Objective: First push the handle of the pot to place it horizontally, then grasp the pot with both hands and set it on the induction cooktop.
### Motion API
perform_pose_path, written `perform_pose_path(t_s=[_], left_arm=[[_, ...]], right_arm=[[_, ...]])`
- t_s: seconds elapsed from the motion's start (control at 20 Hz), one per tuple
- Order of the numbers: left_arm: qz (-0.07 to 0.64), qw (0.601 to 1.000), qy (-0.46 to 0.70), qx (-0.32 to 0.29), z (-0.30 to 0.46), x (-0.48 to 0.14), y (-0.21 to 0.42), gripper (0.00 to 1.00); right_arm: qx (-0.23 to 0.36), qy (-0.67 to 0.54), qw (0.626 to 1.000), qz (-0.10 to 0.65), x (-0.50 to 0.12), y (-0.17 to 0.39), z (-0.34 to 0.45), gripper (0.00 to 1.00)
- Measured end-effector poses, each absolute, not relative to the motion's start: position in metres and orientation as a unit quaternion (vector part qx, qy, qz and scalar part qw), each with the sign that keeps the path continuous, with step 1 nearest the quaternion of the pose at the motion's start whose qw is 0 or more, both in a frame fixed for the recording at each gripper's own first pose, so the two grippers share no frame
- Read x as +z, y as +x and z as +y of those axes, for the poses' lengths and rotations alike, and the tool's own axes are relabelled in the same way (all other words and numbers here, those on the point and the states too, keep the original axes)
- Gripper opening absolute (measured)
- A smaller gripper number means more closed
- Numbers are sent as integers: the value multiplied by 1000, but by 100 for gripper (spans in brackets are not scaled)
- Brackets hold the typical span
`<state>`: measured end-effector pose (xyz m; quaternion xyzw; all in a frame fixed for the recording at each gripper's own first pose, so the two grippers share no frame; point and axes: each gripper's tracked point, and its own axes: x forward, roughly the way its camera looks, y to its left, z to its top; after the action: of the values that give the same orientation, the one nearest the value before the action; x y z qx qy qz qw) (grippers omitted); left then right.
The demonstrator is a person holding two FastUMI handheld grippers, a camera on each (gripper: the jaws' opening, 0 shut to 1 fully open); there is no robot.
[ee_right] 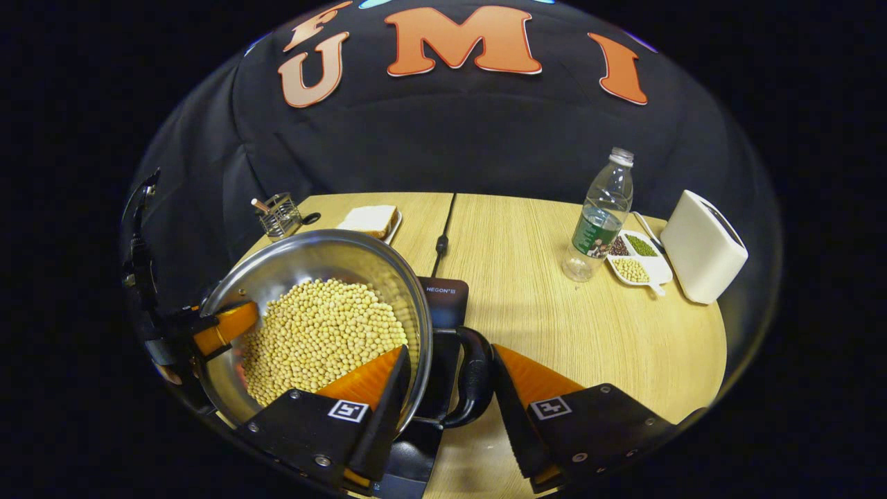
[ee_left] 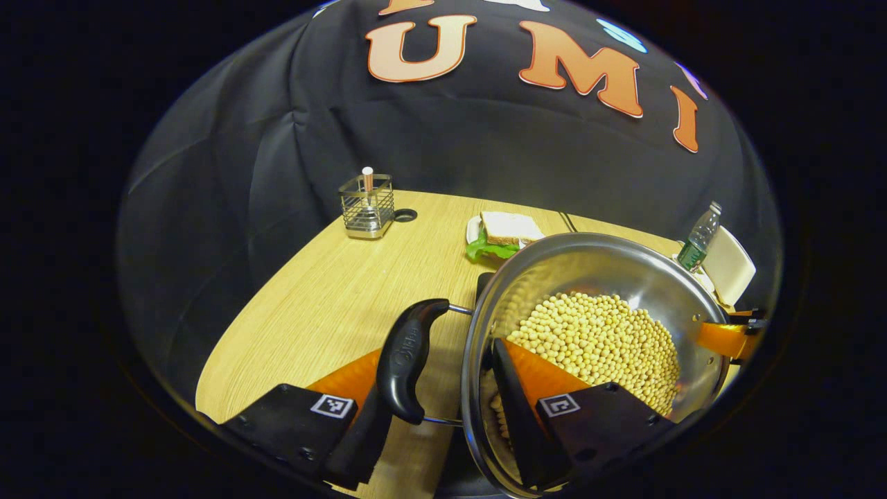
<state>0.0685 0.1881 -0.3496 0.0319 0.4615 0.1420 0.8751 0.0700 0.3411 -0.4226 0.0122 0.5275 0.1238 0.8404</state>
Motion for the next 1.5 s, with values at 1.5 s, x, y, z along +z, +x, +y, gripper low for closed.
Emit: perform_pose_path(t_s=[1.5], left_arm=[[102, 990, 83, 42, -38, 19, 53, 87]], right_arm=[[68, 59, 983, 161, -70, 43, 127, 88]])
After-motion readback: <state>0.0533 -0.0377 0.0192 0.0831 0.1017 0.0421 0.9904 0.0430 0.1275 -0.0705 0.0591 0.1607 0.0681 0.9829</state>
